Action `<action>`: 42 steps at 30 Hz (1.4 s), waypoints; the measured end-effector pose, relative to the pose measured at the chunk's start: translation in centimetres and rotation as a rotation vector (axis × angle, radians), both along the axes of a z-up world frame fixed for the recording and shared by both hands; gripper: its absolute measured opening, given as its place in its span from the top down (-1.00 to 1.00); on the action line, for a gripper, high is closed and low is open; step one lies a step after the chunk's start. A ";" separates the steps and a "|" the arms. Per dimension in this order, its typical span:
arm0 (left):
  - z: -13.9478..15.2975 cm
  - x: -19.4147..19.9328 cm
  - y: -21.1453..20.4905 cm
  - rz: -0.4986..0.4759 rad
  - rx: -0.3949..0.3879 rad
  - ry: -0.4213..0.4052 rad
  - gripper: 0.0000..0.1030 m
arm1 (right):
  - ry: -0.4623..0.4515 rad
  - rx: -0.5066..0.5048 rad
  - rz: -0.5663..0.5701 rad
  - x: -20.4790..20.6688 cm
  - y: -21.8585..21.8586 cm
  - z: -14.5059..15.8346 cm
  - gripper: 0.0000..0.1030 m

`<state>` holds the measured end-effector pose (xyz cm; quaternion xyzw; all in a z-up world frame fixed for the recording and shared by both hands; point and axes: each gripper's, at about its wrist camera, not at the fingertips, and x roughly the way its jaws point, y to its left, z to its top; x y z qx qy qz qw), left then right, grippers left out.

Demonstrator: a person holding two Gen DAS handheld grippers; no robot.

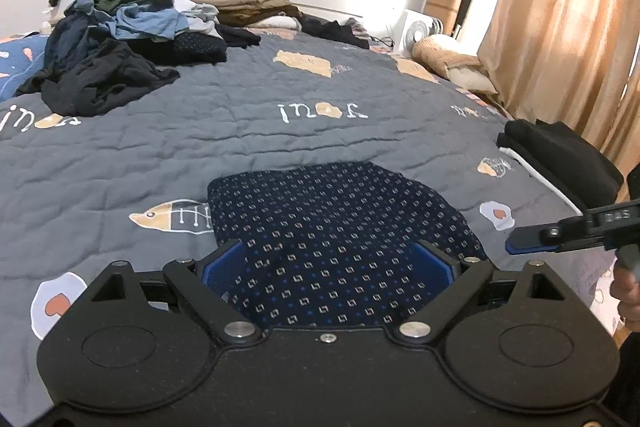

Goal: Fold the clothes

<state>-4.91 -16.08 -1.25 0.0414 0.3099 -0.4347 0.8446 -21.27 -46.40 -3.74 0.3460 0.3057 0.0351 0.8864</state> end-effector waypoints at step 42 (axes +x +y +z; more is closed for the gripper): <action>-3.4 -14.7 -1.1 -0.583 0.276 -0.173 -0.36 | 0.118 -0.210 0.091 -8.6 8.3 -2.8 0.16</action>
